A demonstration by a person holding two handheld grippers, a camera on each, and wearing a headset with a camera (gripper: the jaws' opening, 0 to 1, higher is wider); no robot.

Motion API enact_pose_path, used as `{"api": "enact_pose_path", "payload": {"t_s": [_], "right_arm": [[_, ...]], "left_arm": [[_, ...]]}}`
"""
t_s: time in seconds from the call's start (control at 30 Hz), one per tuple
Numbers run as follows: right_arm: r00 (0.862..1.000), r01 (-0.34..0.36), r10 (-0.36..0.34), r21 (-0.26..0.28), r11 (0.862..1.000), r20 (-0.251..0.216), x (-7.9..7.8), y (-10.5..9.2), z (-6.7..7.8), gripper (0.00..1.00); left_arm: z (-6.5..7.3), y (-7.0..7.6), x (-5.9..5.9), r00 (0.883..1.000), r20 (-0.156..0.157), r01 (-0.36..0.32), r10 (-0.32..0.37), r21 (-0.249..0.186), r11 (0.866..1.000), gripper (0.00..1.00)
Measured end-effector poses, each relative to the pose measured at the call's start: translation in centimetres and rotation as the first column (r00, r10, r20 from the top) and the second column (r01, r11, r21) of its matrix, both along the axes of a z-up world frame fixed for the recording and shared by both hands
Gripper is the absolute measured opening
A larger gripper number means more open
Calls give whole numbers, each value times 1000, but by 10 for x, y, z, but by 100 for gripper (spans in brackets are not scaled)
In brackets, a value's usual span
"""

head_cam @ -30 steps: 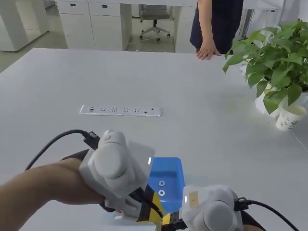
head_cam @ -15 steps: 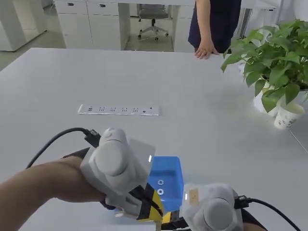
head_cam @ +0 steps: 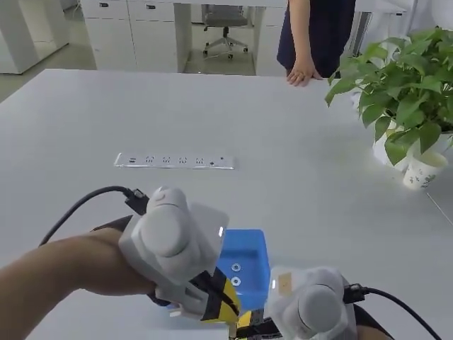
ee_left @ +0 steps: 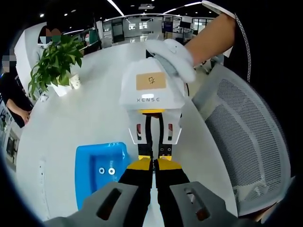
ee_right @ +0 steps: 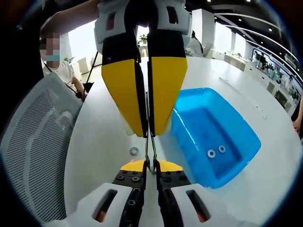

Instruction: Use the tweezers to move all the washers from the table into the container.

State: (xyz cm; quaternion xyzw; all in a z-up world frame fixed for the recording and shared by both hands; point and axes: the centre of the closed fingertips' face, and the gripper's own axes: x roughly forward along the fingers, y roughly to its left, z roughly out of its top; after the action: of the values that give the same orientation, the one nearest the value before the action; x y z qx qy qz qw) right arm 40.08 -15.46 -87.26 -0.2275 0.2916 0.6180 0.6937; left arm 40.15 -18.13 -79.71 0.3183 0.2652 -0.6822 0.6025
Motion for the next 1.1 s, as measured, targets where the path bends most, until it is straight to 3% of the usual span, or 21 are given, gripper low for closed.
{"api": "enact_pose_path", "payload": {"t_s": [0.63, 1.1], "right_arm": [[1000, -10, 10, 0, 1000, 6, -5, 1, 0, 9], [999, -22, 22, 3, 1000, 24, -6, 0, 13, 9]], "left_arm": [[0, 0, -4, 1000, -2, 13, -13, 8, 1000, 5], [13, 0, -6, 1000, -7, 5, -5, -5, 1000, 5]]}}
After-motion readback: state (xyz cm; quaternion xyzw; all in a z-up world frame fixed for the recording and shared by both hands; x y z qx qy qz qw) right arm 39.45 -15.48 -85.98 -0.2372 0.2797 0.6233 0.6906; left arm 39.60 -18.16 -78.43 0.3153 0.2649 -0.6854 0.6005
